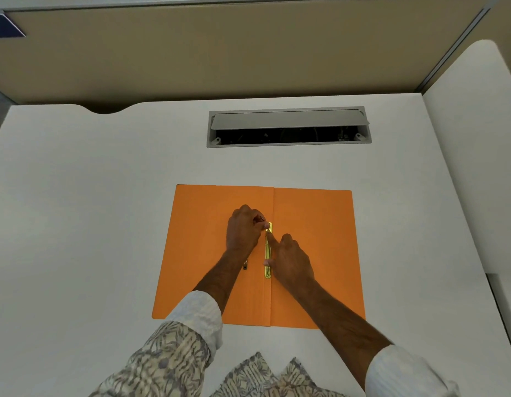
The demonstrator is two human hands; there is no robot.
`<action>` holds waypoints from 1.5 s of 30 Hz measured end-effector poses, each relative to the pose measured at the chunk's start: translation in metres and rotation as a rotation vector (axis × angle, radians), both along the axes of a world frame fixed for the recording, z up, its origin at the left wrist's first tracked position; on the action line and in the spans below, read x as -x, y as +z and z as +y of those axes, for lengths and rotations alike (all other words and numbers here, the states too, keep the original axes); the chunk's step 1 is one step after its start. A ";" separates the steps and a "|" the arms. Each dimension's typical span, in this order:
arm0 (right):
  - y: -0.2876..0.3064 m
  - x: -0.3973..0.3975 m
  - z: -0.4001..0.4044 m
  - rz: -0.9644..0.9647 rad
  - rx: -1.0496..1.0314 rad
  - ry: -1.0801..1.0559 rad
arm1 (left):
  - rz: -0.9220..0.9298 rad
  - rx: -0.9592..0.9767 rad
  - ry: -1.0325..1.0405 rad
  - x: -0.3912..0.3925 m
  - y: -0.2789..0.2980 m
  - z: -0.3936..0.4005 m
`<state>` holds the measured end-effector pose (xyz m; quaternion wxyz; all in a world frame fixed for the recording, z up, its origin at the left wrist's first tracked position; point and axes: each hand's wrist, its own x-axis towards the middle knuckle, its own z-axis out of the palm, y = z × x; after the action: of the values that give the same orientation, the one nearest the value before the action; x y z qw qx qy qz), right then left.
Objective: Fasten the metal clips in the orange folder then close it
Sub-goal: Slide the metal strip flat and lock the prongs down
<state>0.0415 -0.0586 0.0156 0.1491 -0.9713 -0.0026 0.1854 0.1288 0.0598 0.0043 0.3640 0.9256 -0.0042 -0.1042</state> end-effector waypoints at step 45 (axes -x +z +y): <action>-0.002 -0.015 -0.020 0.147 -0.167 0.041 | 0.262 0.276 0.293 0.093 0.015 0.025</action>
<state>0.0569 -0.0784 0.0132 0.2257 -0.9389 -0.0267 0.2584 0.0357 0.0845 0.0190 0.4956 0.8364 0.1633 -0.1679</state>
